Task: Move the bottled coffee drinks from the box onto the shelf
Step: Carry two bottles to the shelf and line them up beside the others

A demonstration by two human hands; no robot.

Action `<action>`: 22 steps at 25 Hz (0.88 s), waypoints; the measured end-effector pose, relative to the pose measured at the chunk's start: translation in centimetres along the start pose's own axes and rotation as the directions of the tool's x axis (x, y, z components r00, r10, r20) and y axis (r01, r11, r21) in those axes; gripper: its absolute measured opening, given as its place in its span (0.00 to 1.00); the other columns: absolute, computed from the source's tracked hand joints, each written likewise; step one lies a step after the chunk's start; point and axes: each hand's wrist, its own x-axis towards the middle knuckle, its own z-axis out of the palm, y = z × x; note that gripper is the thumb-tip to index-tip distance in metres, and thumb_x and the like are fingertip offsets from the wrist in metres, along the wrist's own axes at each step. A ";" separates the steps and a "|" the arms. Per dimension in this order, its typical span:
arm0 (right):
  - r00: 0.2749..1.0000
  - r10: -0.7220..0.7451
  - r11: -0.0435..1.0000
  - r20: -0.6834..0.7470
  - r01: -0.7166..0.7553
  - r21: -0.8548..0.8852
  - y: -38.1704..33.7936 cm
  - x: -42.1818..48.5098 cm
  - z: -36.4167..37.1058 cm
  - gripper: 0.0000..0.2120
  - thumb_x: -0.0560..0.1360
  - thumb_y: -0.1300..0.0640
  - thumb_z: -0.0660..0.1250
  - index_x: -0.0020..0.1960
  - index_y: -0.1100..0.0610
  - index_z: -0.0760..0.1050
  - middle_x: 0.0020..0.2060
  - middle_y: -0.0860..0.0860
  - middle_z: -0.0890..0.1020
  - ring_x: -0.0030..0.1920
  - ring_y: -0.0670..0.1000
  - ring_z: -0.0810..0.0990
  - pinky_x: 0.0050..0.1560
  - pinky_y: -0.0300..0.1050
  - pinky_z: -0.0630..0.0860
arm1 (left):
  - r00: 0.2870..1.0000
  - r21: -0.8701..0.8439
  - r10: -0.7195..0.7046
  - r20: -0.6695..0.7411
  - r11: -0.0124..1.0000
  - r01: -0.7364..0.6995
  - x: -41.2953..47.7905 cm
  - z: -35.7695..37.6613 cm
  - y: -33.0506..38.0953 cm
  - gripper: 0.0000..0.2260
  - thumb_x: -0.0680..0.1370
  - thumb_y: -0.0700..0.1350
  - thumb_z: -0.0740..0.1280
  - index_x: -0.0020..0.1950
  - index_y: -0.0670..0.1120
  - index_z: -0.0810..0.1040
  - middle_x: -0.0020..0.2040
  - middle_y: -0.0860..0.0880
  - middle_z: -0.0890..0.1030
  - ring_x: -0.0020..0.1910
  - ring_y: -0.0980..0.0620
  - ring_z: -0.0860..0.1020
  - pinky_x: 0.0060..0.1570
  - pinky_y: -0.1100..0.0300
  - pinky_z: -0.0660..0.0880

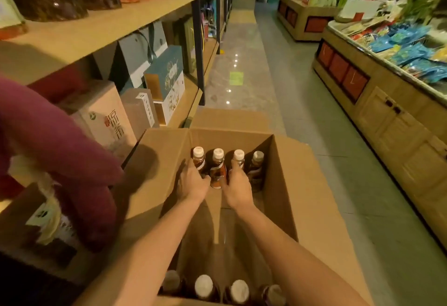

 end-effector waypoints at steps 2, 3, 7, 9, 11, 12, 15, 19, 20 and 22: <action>0.997 0.072 0.992 -0.018 -0.069 0.110 1.4 1.5 2.6 0.19 0.77 0.61 0.62 0.67 0.55 0.66 0.62 0.53 0.76 0.65 0.54 0.73 0.63 0.49 0.71 | 0.996 -0.120 -0.074 -0.040 0.990 0.068 2.5 2.7 -0.8 0.22 0.74 0.39 0.67 0.68 0.42 0.68 0.63 0.41 0.76 0.64 0.41 0.73 0.62 0.50 0.69; 0.996 0.086 0.986 -0.022 -0.082 0.147 1.8 2.4 3.5 0.22 0.77 0.62 0.61 0.70 0.56 0.64 0.65 0.53 0.74 0.68 0.53 0.71 0.66 0.48 0.67 | 0.995 -0.166 -0.088 -0.048 0.983 0.079 3.4 3.9 -1.0 0.23 0.75 0.39 0.67 0.69 0.42 0.67 0.64 0.41 0.75 0.65 0.42 0.72 0.64 0.51 0.68; 0.994 0.050 0.977 -0.097 -0.029 0.210 3.0 5.5 6.4 0.25 0.76 0.64 0.62 0.72 0.58 0.62 0.68 0.54 0.70 0.70 0.52 0.66 0.70 0.45 0.62 | 0.984 -0.266 -0.144 -0.101 0.957 0.113 6.3 7.0 -1.5 0.29 0.75 0.37 0.67 0.74 0.42 0.60 0.72 0.42 0.67 0.72 0.45 0.64 0.70 0.56 0.59; 0.989 0.068 0.969 -0.129 -0.035 0.246 3.3 6.7 7.4 0.25 0.76 0.63 0.62 0.72 0.58 0.61 0.68 0.54 0.69 0.70 0.51 0.66 0.70 0.44 0.61 | 0.976 -0.313 -0.172 -0.137 0.942 0.122 7.5 7.8 -1.5 0.30 0.76 0.37 0.66 0.75 0.42 0.57 0.74 0.43 0.64 0.74 0.47 0.60 0.71 0.57 0.56; 0.983 0.092 0.957 -0.156 -0.043 0.288 3.7 7.8 8.4 0.24 0.76 0.64 0.63 0.71 0.59 0.62 0.67 0.55 0.71 0.69 0.52 0.68 0.71 0.48 0.64 | 0.969 -0.358 -0.189 -0.162 0.926 0.121 8.6 8.6 -1.9 0.28 0.76 0.36 0.65 0.75 0.42 0.58 0.73 0.44 0.65 0.74 0.47 0.61 0.71 0.57 0.57; 0.982 0.104 0.953 -0.156 -0.053 0.297 3.8 8.3 8.8 0.24 0.75 0.64 0.63 0.70 0.59 0.63 0.66 0.55 0.72 0.68 0.53 0.69 0.70 0.50 0.65 | 0.967 -0.375 -0.193 -0.167 0.919 0.119 9.0 9.0 -2.2 0.27 0.76 0.36 0.64 0.74 0.42 0.60 0.72 0.44 0.67 0.73 0.47 0.63 0.70 0.57 0.59; 0.978 0.122 0.947 -0.167 -0.064 0.315 4.3 9.6 9.6 0.23 0.75 0.63 0.65 0.68 0.59 0.64 0.64 0.55 0.73 0.67 0.52 0.71 0.69 0.51 0.67 | 0.962 -0.387 -0.181 -0.203 0.918 0.091 9.8 9.8 -2.8 0.24 0.77 0.36 0.64 0.72 0.42 0.64 0.70 0.44 0.70 0.71 0.47 0.66 0.69 0.57 0.61; 0.966 0.137 0.946 -0.219 -0.062 0.317 4.9 10.4 10.5 0.20 0.74 0.60 0.67 0.64 0.57 0.68 0.60 0.53 0.77 0.63 0.50 0.74 0.65 0.48 0.71 | 0.967 -0.330 -0.098 -0.235 0.944 0.016 10.2 10.6 -3.0 0.22 0.76 0.36 0.65 0.70 0.40 0.65 0.69 0.45 0.69 0.71 0.48 0.66 0.68 0.61 0.61; 0.964 0.133 0.950 -0.232 -0.058 0.306 5.0 10.5 10.6 0.19 0.74 0.59 0.67 0.64 0.57 0.69 0.59 0.53 0.77 0.62 0.50 0.75 0.64 0.47 0.72 | 0.970 -0.316 -0.073 -0.232 0.949 -0.004 10.3 10.7 -3.1 0.21 0.76 0.36 0.65 0.68 0.40 0.66 0.67 0.45 0.69 0.70 0.48 0.66 0.67 0.62 0.61; 0.962 0.125 0.955 -0.243 -0.050 0.292 5.2 10.7 10.6 0.17 0.74 0.59 0.68 0.61 0.57 0.70 0.57 0.52 0.78 0.60 0.49 0.76 0.61 0.43 0.72 | 0.973 -0.319 -0.064 -0.224 0.948 -0.011 10.6 10.8 -3.4 0.19 0.75 0.35 0.65 0.65 0.40 0.68 0.65 0.45 0.70 0.68 0.48 0.68 0.66 0.60 0.62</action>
